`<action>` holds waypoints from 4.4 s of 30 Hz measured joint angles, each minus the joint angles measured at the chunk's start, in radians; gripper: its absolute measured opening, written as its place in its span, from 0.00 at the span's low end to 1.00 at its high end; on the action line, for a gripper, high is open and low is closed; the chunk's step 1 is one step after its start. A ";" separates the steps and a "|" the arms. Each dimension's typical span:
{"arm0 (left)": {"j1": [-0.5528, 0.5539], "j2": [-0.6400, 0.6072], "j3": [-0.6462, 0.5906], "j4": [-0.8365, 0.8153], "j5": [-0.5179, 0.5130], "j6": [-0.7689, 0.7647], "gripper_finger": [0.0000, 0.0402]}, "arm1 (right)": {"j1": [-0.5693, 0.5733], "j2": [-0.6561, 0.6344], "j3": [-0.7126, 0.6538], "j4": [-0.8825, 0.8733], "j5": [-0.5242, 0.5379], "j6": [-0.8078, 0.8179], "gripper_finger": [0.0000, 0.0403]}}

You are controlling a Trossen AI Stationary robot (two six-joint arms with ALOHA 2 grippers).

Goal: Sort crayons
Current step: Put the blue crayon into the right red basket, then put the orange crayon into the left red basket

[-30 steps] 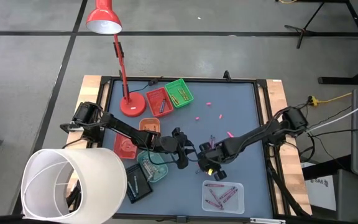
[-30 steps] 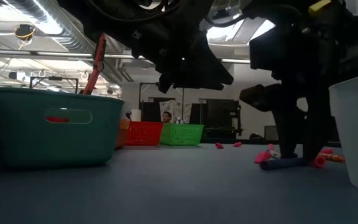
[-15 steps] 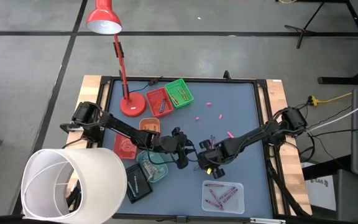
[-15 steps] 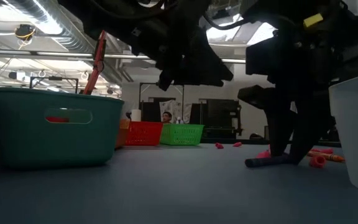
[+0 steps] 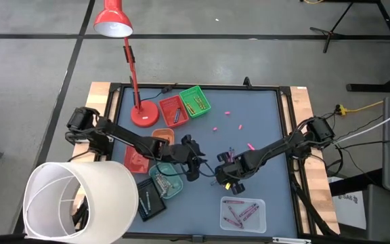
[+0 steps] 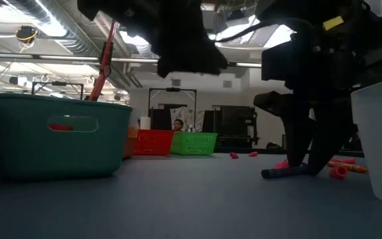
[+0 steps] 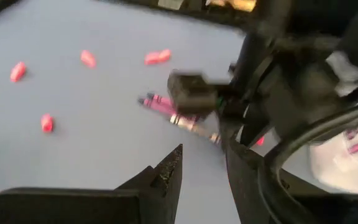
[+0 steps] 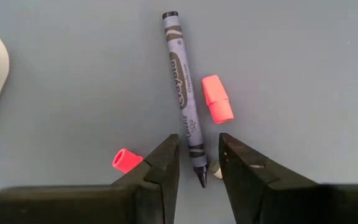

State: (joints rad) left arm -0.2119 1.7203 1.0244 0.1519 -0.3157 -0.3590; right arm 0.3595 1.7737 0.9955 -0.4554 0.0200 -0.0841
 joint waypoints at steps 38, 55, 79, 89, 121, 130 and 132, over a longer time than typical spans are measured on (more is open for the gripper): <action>0.004 -0.080 0.001 -0.049 0.005 0.080 0.27 | -0.001 -0.002 0.000 0.012 -0.003 0.002 0.08; 0.000 -0.088 0.001 -0.082 0.095 0.081 0.27 | 0.001 0.000 0.000 -0.044 0.016 0.058 0.26; -0.035 -0.094 0.002 -0.424 0.414 0.071 0.27 | 0.000 -0.002 0.000 -0.022 0.022 0.056 0.05; -0.086 -0.093 0.002 -0.504 0.412 0.045 0.27 | -0.050 0.001 0.106 -0.024 0.094 0.052 0.03; -0.115 -0.092 0.002 -0.473 0.376 0.045 0.27 | -0.573 0.155 0.268 0.630 -0.036 -0.029 0.04; -0.115 -0.092 0.002 -0.472 0.344 0.048 0.27 | -0.576 0.197 0.267 0.690 0.034 -0.027 0.16; -0.115 -0.092 0.002 -0.471 0.335 0.048 0.27 | -0.576 0.197 0.267 0.692 0.041 -0.027 0.20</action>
State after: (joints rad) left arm -0.3271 1.6287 1.0260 -0.3191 0.0197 -0.3107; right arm -0.2169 1.9709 1.2625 0.2369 0.0608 -0.1110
